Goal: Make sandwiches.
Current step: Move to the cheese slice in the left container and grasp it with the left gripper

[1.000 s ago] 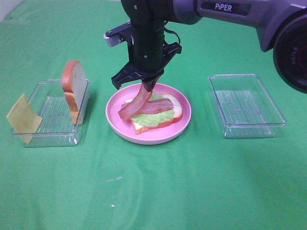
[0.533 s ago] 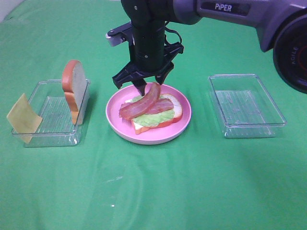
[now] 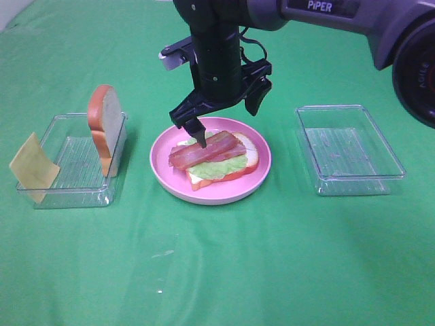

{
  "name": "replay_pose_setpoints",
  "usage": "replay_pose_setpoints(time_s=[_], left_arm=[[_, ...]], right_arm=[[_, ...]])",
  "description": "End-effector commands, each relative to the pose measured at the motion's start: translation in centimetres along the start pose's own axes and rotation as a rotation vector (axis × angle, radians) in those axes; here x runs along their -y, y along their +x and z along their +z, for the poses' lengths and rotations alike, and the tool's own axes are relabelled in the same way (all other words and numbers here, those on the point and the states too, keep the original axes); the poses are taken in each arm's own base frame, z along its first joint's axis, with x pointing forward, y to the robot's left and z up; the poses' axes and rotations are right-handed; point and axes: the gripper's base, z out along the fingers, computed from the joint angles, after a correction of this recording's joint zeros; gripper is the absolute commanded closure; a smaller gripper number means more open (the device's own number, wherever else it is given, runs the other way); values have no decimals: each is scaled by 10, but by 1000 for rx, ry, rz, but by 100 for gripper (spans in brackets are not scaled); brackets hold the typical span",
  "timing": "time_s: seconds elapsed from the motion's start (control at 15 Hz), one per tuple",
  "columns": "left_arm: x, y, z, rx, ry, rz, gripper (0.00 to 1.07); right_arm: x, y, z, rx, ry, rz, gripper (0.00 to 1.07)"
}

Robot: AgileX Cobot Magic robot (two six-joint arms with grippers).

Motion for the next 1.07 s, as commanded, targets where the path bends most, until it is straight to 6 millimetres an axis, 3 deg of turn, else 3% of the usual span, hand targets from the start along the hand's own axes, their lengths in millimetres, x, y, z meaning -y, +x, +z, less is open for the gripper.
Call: replay_pose_setpoints(time_s=[0.07,0.27,0.33,0.4,0.53,0.67,0.8,0.93,1.07], left_arm=[[1,1,-1,14,4,-5,14],[1,1,-1,14,4,-5,14],[1,1,-1,14,4,-5,14],[1,1,-1,14,4,-5,14],[1,1,-1,14,4,-5,14],[1,1,-1,14,4,-5,14],[1,1,-1,14,4,-5,14],[1,1,-1,14,4,-5,14],[1,1,-1,14,4,-5,14]], right_arm=[[9,6,-25,4,8,-15,9],[31,16,-54,-9,1,22,9],[60,22,-66,10,-67,84,9],[68,24,-69,14,-83,95,9],[108,40,-72,2,-121,190,9],[139,65,-72,-37,-121,266,9],[172,111,-68,-122,-116,381,9],[185,142,-71,-157,-113,434,9],[196,187,-74,-166,-104,537,9]])
